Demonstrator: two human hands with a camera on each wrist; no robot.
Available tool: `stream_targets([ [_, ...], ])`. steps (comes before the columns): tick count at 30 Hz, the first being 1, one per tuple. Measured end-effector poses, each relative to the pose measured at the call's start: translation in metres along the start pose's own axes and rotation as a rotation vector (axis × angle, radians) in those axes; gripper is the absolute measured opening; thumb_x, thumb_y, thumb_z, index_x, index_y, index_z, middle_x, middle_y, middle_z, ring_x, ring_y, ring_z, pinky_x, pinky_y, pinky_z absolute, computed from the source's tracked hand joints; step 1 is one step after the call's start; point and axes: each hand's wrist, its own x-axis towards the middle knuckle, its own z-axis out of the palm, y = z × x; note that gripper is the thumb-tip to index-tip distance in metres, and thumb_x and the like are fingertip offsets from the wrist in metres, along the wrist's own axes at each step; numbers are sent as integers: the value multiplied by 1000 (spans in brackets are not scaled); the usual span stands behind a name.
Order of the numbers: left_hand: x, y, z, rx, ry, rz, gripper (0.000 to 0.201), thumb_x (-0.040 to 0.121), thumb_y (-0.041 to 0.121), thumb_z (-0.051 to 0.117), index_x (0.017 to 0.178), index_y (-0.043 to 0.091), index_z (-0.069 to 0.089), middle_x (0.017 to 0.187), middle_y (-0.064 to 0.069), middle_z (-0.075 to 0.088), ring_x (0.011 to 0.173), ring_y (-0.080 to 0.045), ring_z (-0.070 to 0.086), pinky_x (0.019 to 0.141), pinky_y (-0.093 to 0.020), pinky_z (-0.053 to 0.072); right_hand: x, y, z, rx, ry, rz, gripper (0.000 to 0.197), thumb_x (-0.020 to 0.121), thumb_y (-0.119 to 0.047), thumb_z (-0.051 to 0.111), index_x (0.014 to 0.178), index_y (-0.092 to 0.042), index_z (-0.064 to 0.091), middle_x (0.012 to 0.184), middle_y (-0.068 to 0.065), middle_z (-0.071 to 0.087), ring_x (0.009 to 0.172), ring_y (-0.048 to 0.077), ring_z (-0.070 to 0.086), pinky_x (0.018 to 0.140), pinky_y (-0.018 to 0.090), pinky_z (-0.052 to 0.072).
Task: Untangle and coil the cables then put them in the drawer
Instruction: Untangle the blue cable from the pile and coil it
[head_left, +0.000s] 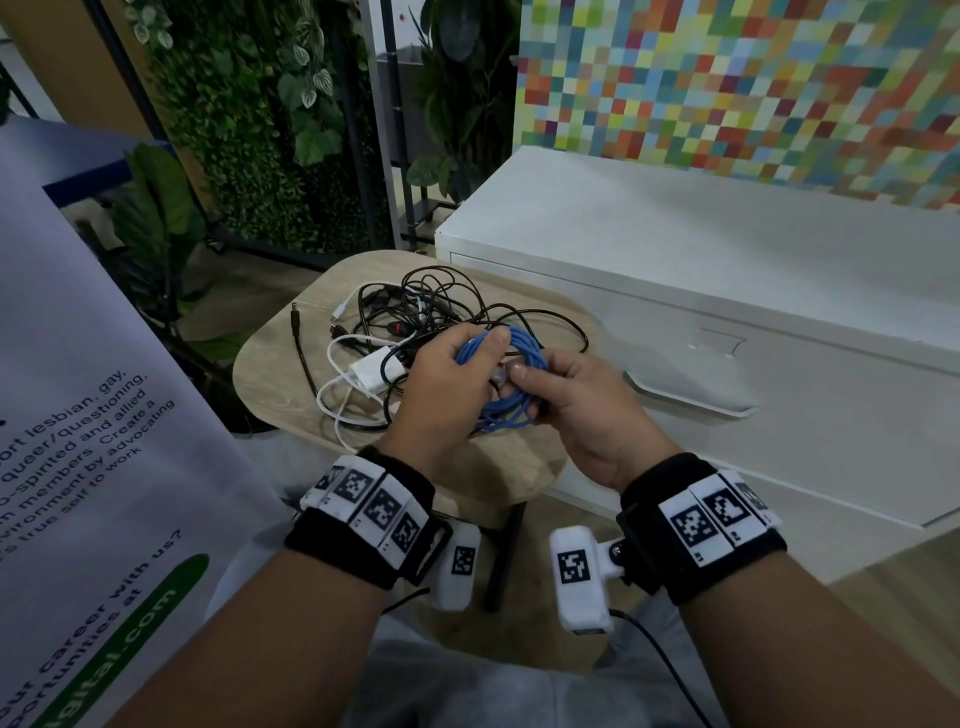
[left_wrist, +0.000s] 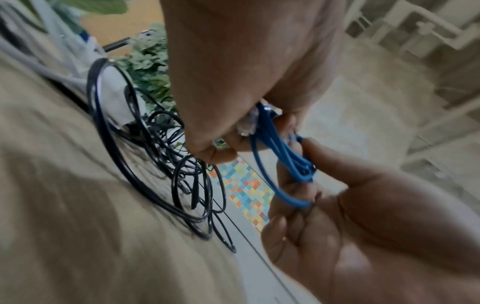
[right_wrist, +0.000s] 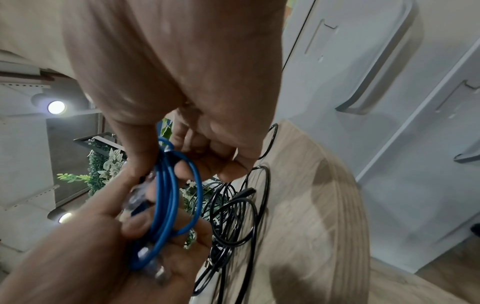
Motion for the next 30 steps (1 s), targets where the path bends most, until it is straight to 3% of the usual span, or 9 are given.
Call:
stream_targets([
  [2,3,1,-4,-204,-91,-152,28,102,27,65,78,14,65,67,-5,51,57,-19,48,54,-30,40,-1,-1,0,28,-61,43,34,89,-24,73,107,5,71,101,27,74,82,31,58,81,43,42],
  [4,5,3,-6,-298,-132,-225,29,97,31,69,73,15,64,64,-4,41,57,-19,38,57,-34,31,-2,-4,2,18,-109,65,29,91,-25,71,105,-1,76,105,26,75,95,35,60,82,43,41],
  [8,0,13,6,-240,-71,-192,29,103,25,64,77,12,61,55,3,46,47,-12,43,47,-25,40,-3,-7,7,-112,-148,64,9,81,-23,75,78,-15,76,88,14,75,93,33,66,89,54,49],
  [10,-1,13,11,-215,-21,-150,27,103,25,63,79,14,64,55,3,47,46,-10,45,47,-25,42,-1,-7,6,-117,-155,79,15,83,-13,75,71,-19,69,79,9,70,86,27,66,85,50,49],
  [15,7,12,8,-271,41,-130,27,101,32,66,76,23,68,61,-5,39,58,-22,41,54,-32,41,1,0,12,-79,-128,28,18,93,5,66,93,-12,59,94,15,67,78,26,66,72,41,54],
  [20,9,22,3,-291,43,-83,25,106,22,57,86,9,59,53,3,43,47,-10,46,53,-26,49,5,-2,13,-104,-28,-77,20,91,6,69,109,-4,70,99,21,74,79,28,71,71,36,60],
  [25,13,23,1,-330,80,-68,25,107,19,55,85,8,59,53,4,34,47,-8,31,49,-20,33,10,-7,7,-280,39,-210,23,87,2,76,100,-16,74,88,7,77,81,21,73,79,36,62],
  [27,12,25,1,-356,101,-93,26,107,19,55,83,8,59,56,2,32,44,-6,26,44,-18,28,8,-6,8,-300,19,-216,22,85,2,78,102,-12,74,93,11,78,88,27,75,82,38,62],
  [30,8,25,2,-403,98,-138,26,107,17,53,84,8,56,56,2,38,40,-4,33,42,-16,34,6,-4,8,-223,3,-162,22,87,7,75,106,-1,71,88,13,75,80,23,75,72,31,61],
])
